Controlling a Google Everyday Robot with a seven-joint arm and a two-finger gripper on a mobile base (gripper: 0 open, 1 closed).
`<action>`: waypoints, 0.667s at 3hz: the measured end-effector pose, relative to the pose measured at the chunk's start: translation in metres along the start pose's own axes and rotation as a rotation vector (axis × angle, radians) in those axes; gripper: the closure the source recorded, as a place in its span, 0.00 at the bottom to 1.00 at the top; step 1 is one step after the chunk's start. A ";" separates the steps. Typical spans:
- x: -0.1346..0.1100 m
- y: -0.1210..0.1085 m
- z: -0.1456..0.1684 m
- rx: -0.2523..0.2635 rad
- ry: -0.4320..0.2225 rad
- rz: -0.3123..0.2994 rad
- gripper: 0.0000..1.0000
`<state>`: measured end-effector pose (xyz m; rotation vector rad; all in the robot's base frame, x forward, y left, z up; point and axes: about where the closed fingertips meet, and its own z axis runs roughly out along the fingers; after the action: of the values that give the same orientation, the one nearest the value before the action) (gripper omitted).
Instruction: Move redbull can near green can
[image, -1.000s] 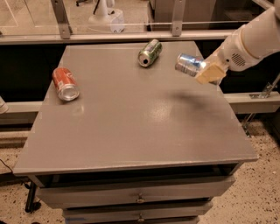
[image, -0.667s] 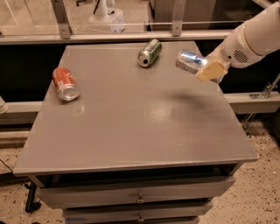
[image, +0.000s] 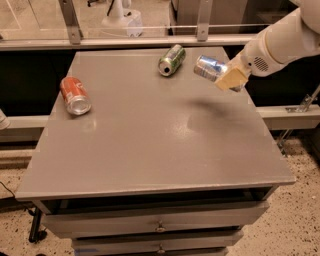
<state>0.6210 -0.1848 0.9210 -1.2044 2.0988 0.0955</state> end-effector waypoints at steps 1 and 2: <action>-0.008 -0.027 0.035 0.032 -0.012 0.005 1.00; -0.020 -0.053 0.067 0.058 -0.019 -0.005 1.00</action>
Offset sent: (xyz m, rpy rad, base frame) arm 0.1405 0.0175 -0.0298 -0.0149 -0.1003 -0.0367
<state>0.7052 -0.1743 0.8972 -1.1699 2.0677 0.0439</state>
